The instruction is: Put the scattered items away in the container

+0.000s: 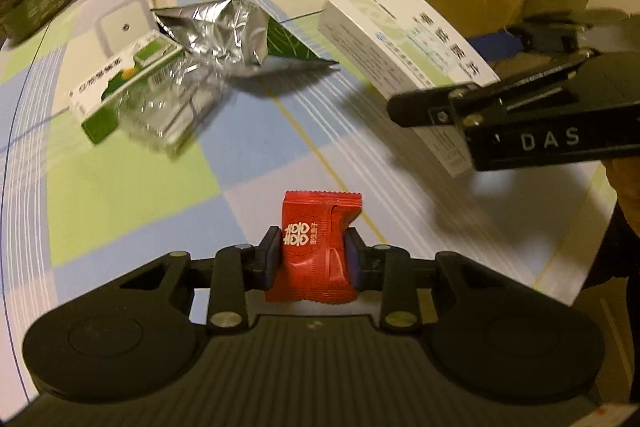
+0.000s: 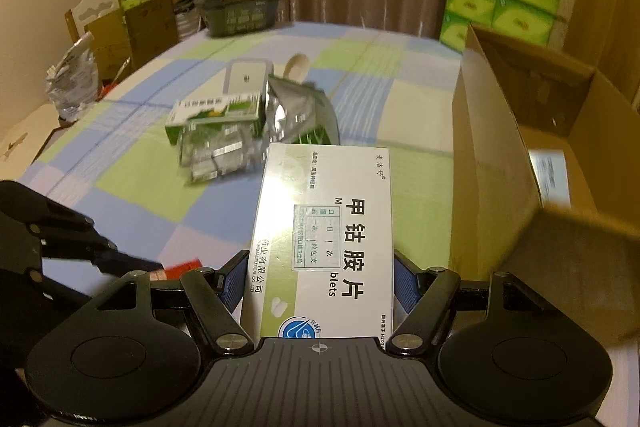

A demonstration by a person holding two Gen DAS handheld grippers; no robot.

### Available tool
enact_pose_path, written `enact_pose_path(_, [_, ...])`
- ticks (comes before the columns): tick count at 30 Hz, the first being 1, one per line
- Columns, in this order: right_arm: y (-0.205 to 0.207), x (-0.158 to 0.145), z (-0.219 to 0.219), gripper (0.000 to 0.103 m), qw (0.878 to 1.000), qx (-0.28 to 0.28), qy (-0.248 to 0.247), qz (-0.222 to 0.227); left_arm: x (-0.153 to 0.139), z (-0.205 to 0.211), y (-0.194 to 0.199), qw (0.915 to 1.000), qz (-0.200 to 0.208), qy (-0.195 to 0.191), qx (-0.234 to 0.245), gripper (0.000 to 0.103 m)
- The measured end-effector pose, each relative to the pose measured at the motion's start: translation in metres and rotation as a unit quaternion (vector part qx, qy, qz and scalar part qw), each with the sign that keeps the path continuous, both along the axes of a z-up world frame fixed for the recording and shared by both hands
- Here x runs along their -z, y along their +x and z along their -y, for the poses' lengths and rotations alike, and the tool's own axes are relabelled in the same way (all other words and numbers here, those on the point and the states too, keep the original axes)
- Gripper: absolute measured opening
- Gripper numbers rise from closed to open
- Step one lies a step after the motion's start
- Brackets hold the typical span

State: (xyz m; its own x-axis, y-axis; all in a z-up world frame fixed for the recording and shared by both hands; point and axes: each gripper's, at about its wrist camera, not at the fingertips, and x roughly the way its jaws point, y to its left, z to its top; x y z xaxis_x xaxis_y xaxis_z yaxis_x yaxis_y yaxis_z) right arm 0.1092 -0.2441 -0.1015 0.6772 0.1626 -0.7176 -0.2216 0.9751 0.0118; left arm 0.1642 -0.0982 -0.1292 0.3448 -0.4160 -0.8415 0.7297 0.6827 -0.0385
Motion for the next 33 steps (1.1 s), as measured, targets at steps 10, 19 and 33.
enact_pose_path(10, [-0.02,0.017,0.013,0.069,0.999,0.022,0.003,-0.035,0.001,0.003,-0.01,0.9999,0.009,0.0,-0.014,0.038])
enact_pose_path(19, [-0.027,0.02,0.016,0.069,0.999,0.023,0.007,-0.039,-0.003,0.006,-0.015,0.9993,0.011,0.016,-0.031,0.025])
enact_pose_path(33, [-0.049,-0.034,0.012,0.069,0.999,0.022,0.008,0.028,-0.054,-0.011,-0.029,0.9965,0.048,-0.006,-0.068,0.025])
